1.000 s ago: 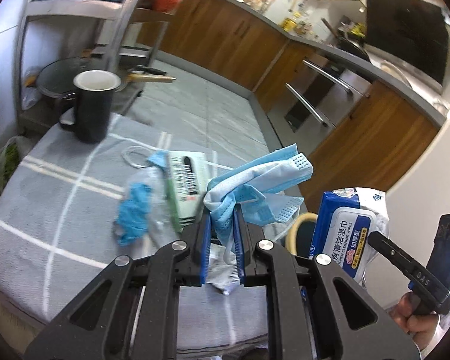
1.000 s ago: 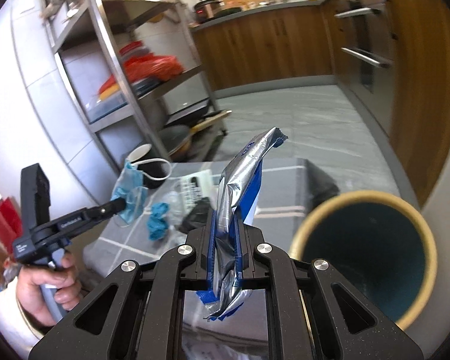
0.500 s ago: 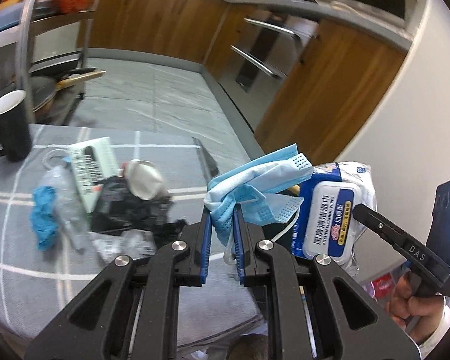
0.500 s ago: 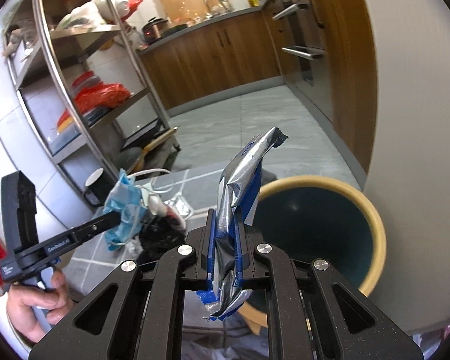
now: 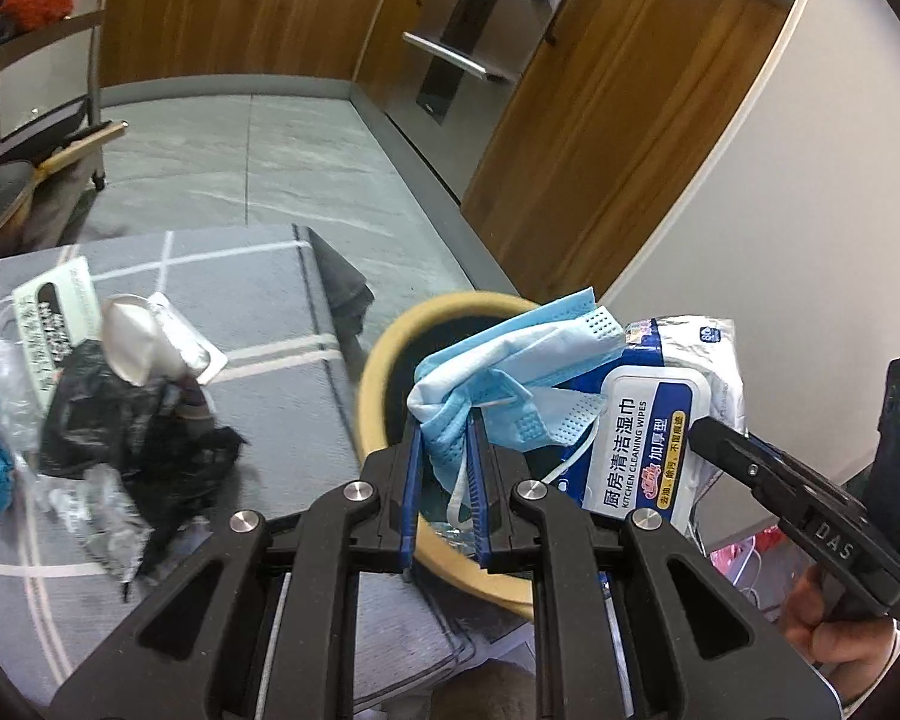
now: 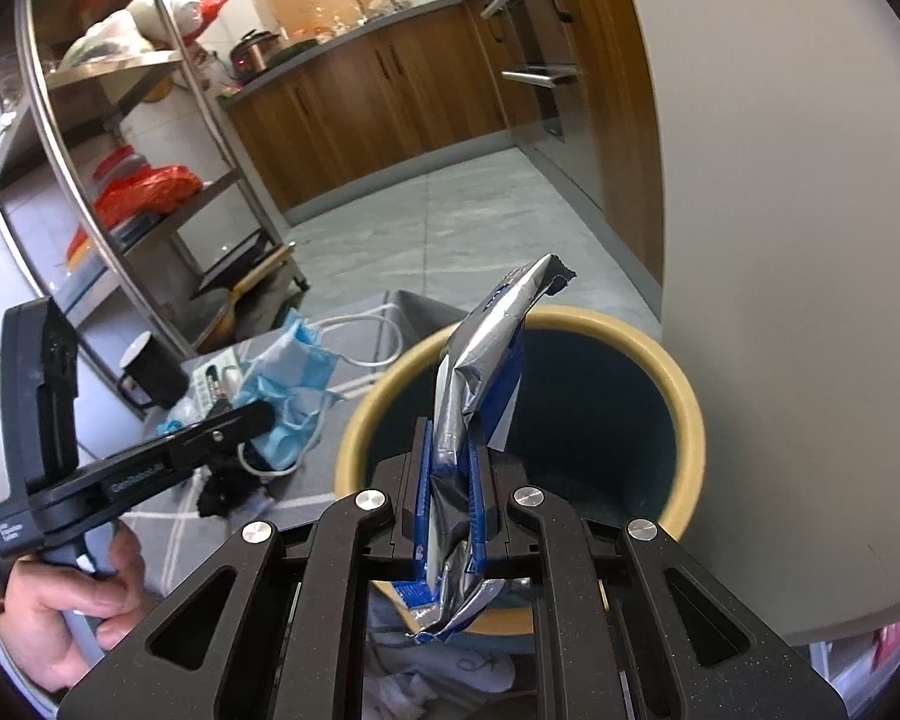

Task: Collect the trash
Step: 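Carry the foil bag over the bin with the right tool while the left tool carries the mask, then open both tools to drop the foil bag and mask into the bin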

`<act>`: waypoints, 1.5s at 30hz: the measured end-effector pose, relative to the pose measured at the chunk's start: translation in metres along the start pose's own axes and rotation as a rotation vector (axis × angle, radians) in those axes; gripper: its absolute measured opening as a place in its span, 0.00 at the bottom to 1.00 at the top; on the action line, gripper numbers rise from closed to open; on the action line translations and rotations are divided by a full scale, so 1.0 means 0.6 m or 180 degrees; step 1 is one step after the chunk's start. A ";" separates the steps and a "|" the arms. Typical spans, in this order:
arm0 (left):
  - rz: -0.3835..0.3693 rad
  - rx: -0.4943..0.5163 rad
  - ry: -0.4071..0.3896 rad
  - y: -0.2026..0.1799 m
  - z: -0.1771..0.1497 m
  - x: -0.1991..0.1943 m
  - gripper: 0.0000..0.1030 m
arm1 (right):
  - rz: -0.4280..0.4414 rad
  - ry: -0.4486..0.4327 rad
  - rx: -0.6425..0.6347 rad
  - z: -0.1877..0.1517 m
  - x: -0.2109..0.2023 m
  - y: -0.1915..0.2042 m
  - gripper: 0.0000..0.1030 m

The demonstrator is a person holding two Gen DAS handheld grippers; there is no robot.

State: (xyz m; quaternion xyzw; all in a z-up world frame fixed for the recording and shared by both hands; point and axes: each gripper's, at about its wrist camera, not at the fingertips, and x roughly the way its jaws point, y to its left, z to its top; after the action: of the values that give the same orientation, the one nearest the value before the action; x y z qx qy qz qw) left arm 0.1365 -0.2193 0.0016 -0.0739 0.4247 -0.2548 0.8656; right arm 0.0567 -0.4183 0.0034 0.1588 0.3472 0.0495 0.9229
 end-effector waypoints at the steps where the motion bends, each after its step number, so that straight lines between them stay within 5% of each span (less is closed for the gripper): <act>1: -0.0011 0.0006 0.0034 -0.004 -0.001 0.009 0.13 | -0.0014 0.0012 0.0010 -0.002 0.001 -0.003 0.12; 18: 0.0130 0.0139 0.0497 -0.015 -0.028 0.109 0.15 | -0.0131 0.0179 0.0019 -0.020 0.040 -0.018 0.12; 25: 0.0101 0.0130 0.0445 -0.011 -0.029 0.092 0.44 | -0.0065 0.0043 0.0041 -0.010 0.042 -0.010 0.12; 31: 0.0102 0.0118 0.0377 -0.008 -0.024 0.078 0.54 | -0.0236 0.0174 0.0021 -0.011 0.066 -0.007 0.12; 41: 0.0083 0.0136 0.0239 0.002 -0.022 0.025 0.56 | -0.0352 0.0355 0.0090 -0.023 0.077 -0.021 0.37; 45: 0.0132 0.0157 0.0121 0.022 -0.015 -0.011 0.59 | -0.0307 0.0345 0.0080 -0.023 0.074 -0.018 0.39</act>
State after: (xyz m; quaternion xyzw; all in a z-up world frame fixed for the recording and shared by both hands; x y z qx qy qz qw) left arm 0.1314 -0.2040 -0.0038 -0.0388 0.4362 -0.2486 0.8640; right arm 0.0806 -0.4156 -0.0378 0.1506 0.4045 0.0092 0.9020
